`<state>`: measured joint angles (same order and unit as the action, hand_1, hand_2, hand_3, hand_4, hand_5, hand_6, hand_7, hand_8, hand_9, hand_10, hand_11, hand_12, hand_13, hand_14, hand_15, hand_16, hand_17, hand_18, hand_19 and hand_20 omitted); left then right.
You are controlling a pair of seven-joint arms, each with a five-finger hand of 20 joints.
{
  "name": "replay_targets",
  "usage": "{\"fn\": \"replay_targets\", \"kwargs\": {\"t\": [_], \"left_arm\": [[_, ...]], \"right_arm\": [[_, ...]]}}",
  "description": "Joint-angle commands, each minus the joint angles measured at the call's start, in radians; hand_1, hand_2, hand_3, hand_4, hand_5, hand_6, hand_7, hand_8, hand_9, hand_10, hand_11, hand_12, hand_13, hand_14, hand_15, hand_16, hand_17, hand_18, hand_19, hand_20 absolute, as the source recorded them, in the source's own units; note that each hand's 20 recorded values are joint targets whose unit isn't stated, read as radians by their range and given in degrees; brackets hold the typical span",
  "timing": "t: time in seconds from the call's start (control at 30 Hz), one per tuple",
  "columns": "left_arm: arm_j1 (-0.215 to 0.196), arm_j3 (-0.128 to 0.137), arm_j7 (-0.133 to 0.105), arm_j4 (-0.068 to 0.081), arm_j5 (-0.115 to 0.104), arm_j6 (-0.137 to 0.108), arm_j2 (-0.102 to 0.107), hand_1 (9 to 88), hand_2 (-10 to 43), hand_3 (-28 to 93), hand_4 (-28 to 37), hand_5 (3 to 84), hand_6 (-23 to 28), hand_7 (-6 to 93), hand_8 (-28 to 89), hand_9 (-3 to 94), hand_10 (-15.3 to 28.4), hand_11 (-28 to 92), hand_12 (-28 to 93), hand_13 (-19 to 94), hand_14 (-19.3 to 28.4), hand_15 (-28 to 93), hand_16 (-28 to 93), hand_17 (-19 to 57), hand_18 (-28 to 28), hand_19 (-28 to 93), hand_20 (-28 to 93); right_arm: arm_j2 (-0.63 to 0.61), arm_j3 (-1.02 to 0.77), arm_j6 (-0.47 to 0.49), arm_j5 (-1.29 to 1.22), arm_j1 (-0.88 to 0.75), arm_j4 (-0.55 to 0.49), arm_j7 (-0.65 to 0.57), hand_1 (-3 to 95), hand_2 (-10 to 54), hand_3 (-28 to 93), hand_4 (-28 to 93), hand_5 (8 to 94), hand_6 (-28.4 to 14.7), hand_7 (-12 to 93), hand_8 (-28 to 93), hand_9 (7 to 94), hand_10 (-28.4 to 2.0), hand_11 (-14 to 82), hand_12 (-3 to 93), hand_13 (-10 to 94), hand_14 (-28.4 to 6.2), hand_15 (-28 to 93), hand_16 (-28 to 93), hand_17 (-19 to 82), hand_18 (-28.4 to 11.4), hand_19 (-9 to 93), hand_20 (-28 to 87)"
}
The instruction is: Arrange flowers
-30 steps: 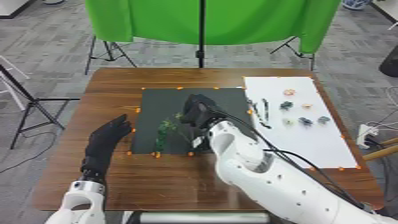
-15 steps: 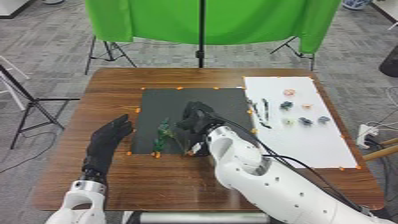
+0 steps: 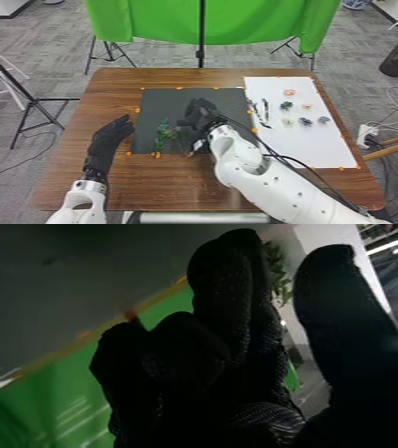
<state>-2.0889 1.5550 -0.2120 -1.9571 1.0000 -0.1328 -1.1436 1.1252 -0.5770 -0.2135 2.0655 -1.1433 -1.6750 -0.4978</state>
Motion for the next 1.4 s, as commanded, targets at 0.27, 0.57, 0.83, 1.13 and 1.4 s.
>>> {"fn": "replay_targets", "kwargs": {"t": [0.27, 0.57, 0.83, 1.13, 1.4], "left_arm": [[-0.017, 0.008, 0.018, 0.002, 0.002, 0.017, -0.004, 24.9, 2.7, 66, -25.3, 42.6, 6.8, 7.9, -4, 39.1, 14.0, 19, 14, 28, 18.2, 27, 0, 0.9, 13.6, 10, 17], [-0.023, 0.011, 0.016, -0.002, 0.003, 0.012, -0.004, 24.8, 2.8, 66, -25.4, 42.7, 6.9, 7.9, -4, 39.1, 14.0, 18, 14, 29, 18.2, 27, 0, 0.9, 13.5, 10, 17], [-0.023, 0.007, 0.015, -0.001, 0.003, 0.013, -0.008, 24.9, 2.7, 66, -25.3, 42.7, 7.0, 7.6, -4, 39.0, 13.9, 18, 14, 28, 18.2, 27, 0, 0.8, 13.6, 10, 17], [-0.018, 0.006, 0.016, 0.001, 0.003, 0.01, -0.01, 24.8, 2.8, 66, -25.3, 42.6, 6.9, 7.7, -4, 39.0, 13.9, 19, 14, 28, 18.2, 27, 0, 0.8, 13.5, 10, 16], [-0.024, 0.007, 0.014, -0.002, 0.004, 0.01, -0.013, 24.7, 2.7, 66, -25.3, 42.6, 6.9, 7.7, -4, 39.0, 14.0, 18, 14, 28, 18.2, 27, 0, 0.8, 13.5, 10, 16]], "right_arm": [[-0.205, -0.091, 0.308, -0.291, -0.17, -0.383, -0.015, 24.2, 12.7, 67, -9, 74.3, -1.7, 13, -9, 87.8, -13.6, 40.3, 28.2, 89, -6.2, 65, 35, 64, -15.2, 93, 64], [-0.227, -0.1, 0.359, -0.338, -0.212, -0.35, -0.04, 22.9, 15.7, 65, -8, 69.2, -3.1, 11, -9, 88.2, -14.8, 38.8, 28.9, 88, -6.8, 65, 35, 64, -15.8, 93, 64], [-0.218, -0.096, 0.303, -0.342, -0.203, -0.317, -0.04, 23.0, 15.1, 66, -7, 68.9, -2.9, 11, -9, 88.2, -15.0, 38.6, 29.0, 88, -6.8, 65, 35, 64, -15.9, 93, 64], [-0.222, -0.105, 0.293, -0.329, -0.191, -0.311, -0.037, 22.9, 14.5, 66, -7, 69.0, -2.9, 11, -9, 88.1, -15.2, 38.5, 29.1, 88, -6.9, 65, 35, 64, -15.8, 93, 64], [-0.224, -0.169, 0.32, -0.39, -0.202, -0.328, -0.029, 23.0, 11.0, 66, -6, 69.5, -3.1, 11, -9, 88.1, -15.2, 38.5, 29.0, 88, -6.9, 64, 35, 63, -15.8, 93, 64]]}}
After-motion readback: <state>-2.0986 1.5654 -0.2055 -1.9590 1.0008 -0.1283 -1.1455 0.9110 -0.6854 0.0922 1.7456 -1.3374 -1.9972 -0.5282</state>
